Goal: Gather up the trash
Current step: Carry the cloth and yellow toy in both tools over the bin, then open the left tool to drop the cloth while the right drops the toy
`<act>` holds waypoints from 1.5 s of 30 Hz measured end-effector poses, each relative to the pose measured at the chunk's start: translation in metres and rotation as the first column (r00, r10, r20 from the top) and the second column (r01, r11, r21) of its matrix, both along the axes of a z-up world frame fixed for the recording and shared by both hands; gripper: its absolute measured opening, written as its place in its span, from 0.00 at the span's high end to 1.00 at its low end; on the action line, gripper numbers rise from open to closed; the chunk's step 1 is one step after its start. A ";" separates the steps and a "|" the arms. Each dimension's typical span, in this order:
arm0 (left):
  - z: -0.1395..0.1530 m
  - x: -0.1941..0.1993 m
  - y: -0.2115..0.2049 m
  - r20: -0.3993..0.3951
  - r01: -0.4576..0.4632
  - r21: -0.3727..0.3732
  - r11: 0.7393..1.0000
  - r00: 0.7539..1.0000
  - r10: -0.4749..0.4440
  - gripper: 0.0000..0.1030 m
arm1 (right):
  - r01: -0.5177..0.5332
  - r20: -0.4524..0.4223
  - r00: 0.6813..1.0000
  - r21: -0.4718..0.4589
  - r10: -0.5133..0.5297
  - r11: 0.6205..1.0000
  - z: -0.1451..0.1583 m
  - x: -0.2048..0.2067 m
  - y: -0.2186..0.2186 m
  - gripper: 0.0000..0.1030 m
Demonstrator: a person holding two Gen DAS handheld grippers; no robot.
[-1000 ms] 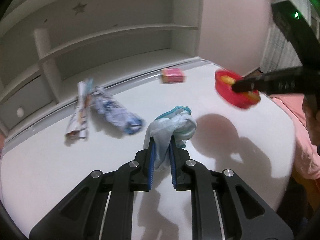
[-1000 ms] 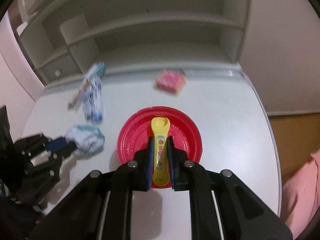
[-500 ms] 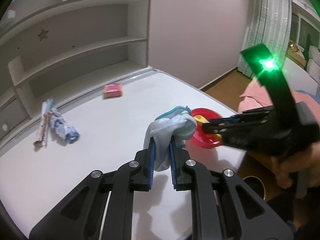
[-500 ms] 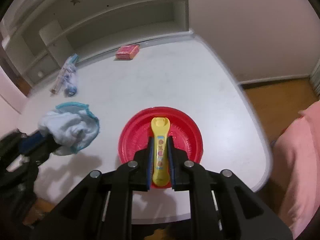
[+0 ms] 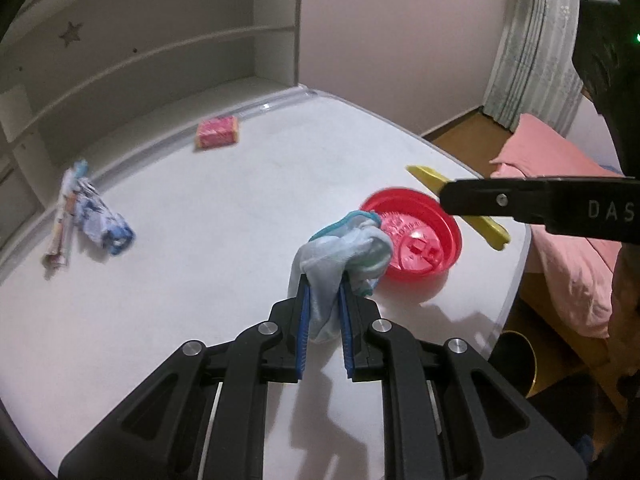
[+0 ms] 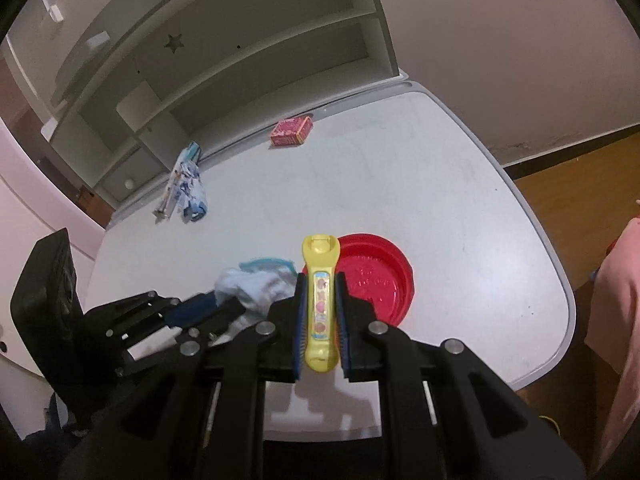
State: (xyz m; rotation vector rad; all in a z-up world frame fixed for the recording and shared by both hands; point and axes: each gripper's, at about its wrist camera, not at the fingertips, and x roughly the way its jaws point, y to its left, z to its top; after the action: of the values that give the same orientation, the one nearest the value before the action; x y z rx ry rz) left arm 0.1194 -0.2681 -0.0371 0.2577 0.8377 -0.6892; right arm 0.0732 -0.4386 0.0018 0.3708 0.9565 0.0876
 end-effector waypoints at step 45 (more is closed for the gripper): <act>-0.215 -0.308 -0.321 -0.203 0.747 0.042 0.663 0.656 -0.727 0.87 | 0.747 -0.264 0.624 -0.075 -0.735 0.661 -0.258 -0.449 -0.230 0.87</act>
State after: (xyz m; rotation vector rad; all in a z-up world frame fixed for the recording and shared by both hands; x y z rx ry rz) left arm -0.1882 -0.5891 -0.2523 0.6882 0.9349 -1.4564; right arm -0.3756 -0.6681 -0.2562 0.8168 1.0060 -0.7362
